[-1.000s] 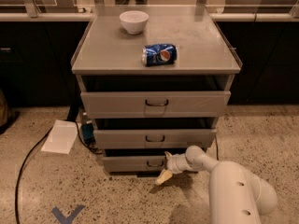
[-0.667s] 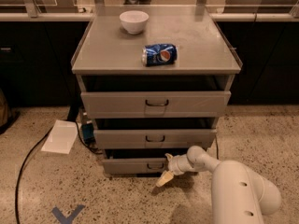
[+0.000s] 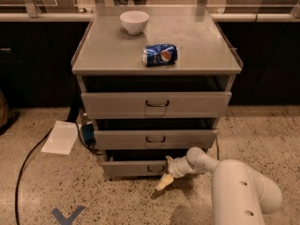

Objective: Open bottom drawer

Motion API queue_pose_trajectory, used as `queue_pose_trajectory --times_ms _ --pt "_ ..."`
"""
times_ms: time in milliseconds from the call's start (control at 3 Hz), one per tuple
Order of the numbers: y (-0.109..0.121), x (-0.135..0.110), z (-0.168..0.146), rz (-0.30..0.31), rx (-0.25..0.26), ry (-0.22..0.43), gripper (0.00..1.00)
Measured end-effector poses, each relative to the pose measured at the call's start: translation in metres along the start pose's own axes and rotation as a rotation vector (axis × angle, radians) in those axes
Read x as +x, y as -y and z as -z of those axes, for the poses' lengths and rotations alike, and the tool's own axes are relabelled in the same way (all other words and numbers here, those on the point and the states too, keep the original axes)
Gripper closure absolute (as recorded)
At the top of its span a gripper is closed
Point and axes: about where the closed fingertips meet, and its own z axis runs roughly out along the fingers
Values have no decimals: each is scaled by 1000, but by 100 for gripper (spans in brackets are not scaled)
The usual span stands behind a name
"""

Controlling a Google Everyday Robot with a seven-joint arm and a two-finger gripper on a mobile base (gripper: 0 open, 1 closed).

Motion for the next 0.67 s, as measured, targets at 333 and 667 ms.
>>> queue_pose_trajectory --times_ms 333,667 --pt "-1 -3 3 0 0 0 0" --pt "-32 6 5 -23 -52 -5 0"
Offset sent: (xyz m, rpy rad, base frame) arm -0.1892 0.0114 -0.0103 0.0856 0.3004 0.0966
